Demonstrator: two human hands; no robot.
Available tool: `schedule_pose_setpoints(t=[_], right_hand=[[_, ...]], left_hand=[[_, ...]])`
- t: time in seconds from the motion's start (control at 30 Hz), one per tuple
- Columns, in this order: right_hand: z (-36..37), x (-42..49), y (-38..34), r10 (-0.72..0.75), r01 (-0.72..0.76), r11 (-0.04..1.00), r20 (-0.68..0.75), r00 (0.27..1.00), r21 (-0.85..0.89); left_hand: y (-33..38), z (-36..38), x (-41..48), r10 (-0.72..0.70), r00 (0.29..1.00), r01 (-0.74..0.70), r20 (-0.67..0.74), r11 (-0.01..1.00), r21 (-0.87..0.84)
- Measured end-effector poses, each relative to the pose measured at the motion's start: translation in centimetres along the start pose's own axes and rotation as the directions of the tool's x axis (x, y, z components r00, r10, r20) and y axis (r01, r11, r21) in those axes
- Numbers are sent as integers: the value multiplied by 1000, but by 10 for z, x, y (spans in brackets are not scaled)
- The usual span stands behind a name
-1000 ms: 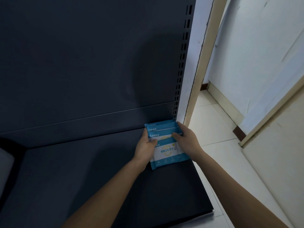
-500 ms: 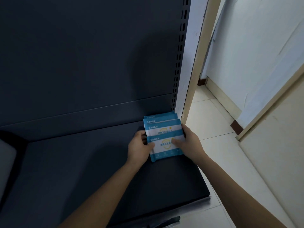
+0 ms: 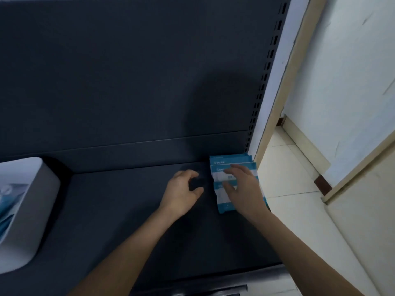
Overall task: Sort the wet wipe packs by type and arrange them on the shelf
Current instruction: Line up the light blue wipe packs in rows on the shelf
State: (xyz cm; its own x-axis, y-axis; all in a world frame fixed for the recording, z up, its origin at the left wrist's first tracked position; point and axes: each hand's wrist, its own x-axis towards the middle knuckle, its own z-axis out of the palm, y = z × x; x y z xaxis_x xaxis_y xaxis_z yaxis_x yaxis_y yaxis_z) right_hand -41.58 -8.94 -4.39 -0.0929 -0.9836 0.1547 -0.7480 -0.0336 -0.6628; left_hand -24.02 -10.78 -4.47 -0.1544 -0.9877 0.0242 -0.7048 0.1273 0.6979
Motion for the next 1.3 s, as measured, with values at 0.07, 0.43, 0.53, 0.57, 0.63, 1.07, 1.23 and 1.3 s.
schedule_pose_setpoints(t=[0.07,0.43,0.53,0.57,0.63,1.07,1.23,1.3], right_hand=[[10,1,-19,-67,66,998,55,996,14],[100,-3,-162,-256,210,962,310,916,175],[129,-9,-208,-303,237,946,344,889,221],[139,-12,-221,-318,247,941,352,880,232],[158,-17,-247,-352,277,929,353,867,245],[261,-29,-356,-539,554,830,348,767,66],[281,-29,-366,-497,586,797,394,773,-146],[283,-29,-365,-498,610,764,407,765,-210]], left_hand=[[-9,-23,-6,44,999,-44,8,997,58],[-101,-191,-70,60,993,-31,-107,968,250],[-130,-232,-89,27,985,21,-172,962,274],[-140,-245,-94,18,980,38,-196,960,278],[-160,-267,-105,-8,972,75,-233,957,280],[-297,-377,-179,-326,896,411,-303,866,284],[-313,-384,-183,-363,907,416,-215,854,311],[-314,-383,-180,-387,899,434,-206,847,305]])
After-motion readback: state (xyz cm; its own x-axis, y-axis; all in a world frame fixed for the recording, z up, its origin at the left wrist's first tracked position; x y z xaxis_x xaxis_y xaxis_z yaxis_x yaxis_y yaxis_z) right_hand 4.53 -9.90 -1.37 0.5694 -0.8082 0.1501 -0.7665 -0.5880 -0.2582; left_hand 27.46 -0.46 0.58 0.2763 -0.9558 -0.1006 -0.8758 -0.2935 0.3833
